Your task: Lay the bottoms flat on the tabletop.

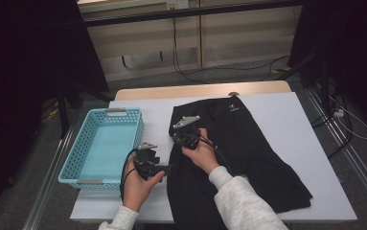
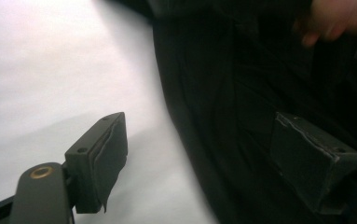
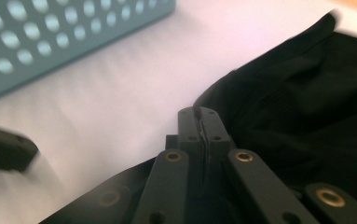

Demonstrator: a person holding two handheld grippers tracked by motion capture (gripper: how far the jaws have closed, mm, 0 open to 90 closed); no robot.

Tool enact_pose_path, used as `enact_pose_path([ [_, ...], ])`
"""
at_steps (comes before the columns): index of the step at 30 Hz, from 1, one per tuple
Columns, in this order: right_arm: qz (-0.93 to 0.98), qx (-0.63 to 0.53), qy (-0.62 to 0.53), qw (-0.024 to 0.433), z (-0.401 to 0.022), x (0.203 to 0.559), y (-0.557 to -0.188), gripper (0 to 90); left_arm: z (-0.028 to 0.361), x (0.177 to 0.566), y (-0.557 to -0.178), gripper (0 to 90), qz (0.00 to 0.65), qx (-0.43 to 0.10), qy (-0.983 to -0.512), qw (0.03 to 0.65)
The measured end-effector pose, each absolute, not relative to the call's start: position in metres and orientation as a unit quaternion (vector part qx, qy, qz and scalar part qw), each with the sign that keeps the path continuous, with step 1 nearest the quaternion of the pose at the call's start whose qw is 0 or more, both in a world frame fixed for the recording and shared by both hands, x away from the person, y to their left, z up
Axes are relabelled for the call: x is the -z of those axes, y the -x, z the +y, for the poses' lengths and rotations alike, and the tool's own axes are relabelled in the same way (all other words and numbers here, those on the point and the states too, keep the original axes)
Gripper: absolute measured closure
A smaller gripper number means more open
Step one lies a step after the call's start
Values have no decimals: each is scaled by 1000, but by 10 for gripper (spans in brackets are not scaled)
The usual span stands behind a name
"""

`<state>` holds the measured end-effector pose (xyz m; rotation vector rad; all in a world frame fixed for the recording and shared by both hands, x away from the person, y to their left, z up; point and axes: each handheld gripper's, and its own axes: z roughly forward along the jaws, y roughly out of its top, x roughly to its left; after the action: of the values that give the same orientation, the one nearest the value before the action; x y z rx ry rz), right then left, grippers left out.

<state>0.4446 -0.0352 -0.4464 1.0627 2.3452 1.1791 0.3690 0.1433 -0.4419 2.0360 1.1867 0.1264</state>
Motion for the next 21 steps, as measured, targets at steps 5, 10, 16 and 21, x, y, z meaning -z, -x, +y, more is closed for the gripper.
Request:
enact_pose_path([
  [5,797,-435,-386,163,-55,426,-444,895,132,447,-367,193,456,-36,-806,376],
  [10,784,-443,-395,181,-72,414,-444,894,120,451,-363,237,442,-22,-812,379],
  [16,776,-446,-405,189,-84,409,-444,894,112,451,-360,429,421,4,-823,381],
  [21,773,-445,-409,195,-90,408,-443,894,106,445,-357,831,414,31,-824,385],
])
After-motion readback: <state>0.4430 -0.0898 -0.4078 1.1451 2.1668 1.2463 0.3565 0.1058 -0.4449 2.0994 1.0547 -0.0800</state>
